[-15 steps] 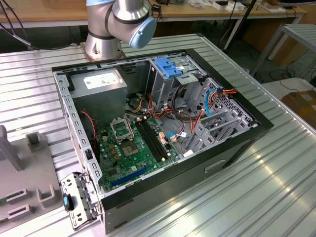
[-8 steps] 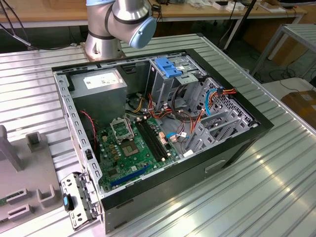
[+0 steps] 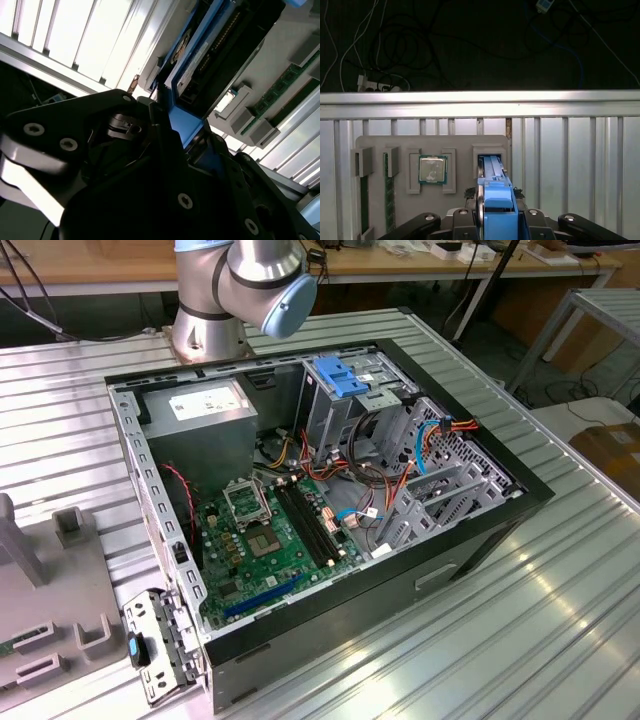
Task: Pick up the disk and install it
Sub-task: 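Pick up the disk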
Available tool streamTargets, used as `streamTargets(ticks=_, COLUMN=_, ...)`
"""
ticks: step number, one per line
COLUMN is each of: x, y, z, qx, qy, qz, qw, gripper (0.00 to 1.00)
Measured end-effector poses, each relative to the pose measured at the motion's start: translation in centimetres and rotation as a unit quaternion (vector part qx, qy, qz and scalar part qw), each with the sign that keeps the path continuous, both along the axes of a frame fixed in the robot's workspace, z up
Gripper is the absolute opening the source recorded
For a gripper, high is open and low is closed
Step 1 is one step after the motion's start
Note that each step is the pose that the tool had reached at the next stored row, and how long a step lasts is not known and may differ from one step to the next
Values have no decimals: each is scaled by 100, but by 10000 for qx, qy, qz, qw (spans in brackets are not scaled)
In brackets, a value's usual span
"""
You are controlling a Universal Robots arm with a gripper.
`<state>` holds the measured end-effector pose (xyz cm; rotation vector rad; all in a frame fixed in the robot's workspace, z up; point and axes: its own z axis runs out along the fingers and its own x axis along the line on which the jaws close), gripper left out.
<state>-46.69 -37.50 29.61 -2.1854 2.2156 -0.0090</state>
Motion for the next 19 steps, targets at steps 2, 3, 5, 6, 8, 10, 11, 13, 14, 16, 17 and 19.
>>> streamTargets(ticks=2, x=0, y=0, z=0, qx=0, qy=0, qz=1, qw=10000, gripper=37)
streamTargets(ticks=3, x=0, y=0, z=0, qx=0, qy=0, qz=1, qw=10000, gripper=37)
streamTargets(ticks=5, x=0, y=0, z=0, qx=0, qy=0, qz=3, qw=10000, gripper=37)
streamTargets(ticks=6, x=0, y=0, z=0, qx=0, qy=0, qz=4, qw=10000, gripper=37)
streamTargets(ticks=8, x=0, y=0, z=0, qx=-1, qy=1, qz=9, qw=10000, gripper=37)
streamTargets(ticks=10, x=0, y=0, z=0, qx=0, qy=0, qz=14, qw=10000, gripper=37)
streamTargets(ticks=11, x=0, y=0, z=0, qx=0, qy=0, qz=15, qw=10000, gripper=37)
streamTargets(ticks=13, x=0, y=0, z=0, qx=0, qy=0, qz=16, qw=10000, gripper=37)
streamTargets(ticks=14, x=0, y=0, z=0, qx=0, qy=0, qz=17, qw=10000, gripper=37)
streamTargets(ticks=16, x=0, y=0, z=0, qx=0, qy=0, qz=17, qw=10000, gripper=37)
streamTargets(ticks=17, x=0, y=0, z=1, qx=0, qy=-1, qz=17, qw=10000, gripper=37)
streamTargets(ticks=19, x=0, y=0, z=10, qx=1, qy=-1, qz=17, qw=10000, gripper=37)
